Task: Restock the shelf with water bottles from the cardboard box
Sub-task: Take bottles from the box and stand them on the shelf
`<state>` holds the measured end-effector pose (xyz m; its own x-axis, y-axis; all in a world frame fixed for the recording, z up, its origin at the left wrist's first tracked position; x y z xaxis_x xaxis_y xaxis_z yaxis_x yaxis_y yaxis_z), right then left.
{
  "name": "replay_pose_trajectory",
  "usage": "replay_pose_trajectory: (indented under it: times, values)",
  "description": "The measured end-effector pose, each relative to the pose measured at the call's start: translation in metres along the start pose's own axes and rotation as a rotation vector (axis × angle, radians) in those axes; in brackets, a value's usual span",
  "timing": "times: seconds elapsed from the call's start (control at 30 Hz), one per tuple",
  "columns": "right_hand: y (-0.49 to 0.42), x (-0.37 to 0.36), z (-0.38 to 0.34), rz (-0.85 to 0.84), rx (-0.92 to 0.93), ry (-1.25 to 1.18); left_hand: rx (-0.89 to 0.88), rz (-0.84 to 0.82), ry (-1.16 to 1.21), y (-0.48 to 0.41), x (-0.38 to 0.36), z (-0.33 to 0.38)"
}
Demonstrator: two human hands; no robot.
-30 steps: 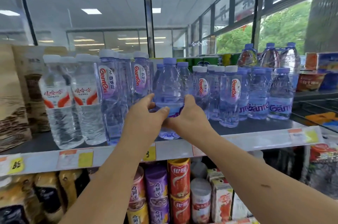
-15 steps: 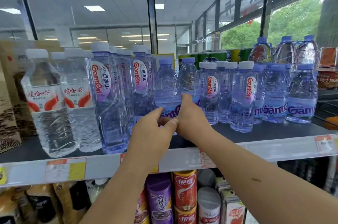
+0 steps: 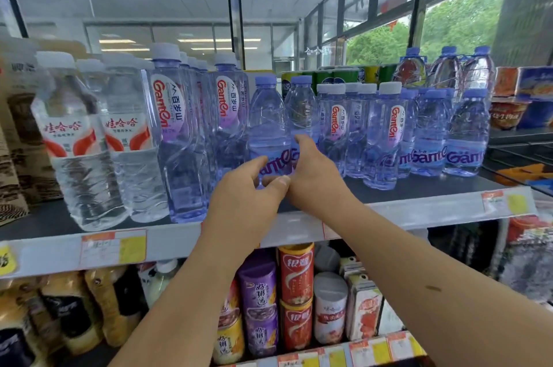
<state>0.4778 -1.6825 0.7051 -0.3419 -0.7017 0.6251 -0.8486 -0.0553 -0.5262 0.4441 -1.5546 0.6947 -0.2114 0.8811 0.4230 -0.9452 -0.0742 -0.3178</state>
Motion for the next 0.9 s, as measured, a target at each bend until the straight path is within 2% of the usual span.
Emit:
replay_pose_trajectory:
  times: [0.2,0.4,0.67,0.77,0.9]
  values:
    - [0.051,0.005,-0.018,0.078,0.007,0.054,-0.034,-0.030,0.062,0.034,0.011,-0.009]
    - [0.118,0.010,-0.023,0.114,-0.028,0.015,0.050,-0.104,0.138,0.080,0.011,-0.031]
    - [0.250,-0.031,0.039,-0.058,-0.190,-0.083,0.232,-0.184,0.100,0.177,-0.043,-0.111]
    - [0.305,-0.060,0.079,-0.144,-0.279,-0.104,0.318,-0.262,-0.009,0.223,-0.075,-0.157]
    - [0.380,-0.112,0.137,-0.276,-0.426,-0.100,0.515,-0.354,-0.044,0.285,-0.118,-0.234]
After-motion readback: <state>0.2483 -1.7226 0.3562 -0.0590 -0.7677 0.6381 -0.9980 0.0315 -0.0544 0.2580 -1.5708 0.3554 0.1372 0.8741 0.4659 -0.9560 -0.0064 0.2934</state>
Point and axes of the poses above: each hand's wrist, its own y-axis away from the middle knuckle, its own x-axis out of the back of the hand, z = x × y, the point moved 1 cm from there along -y, towards the middle knuckle, and after that the axes turned 10 degrees about x, right-handed, at the moved point
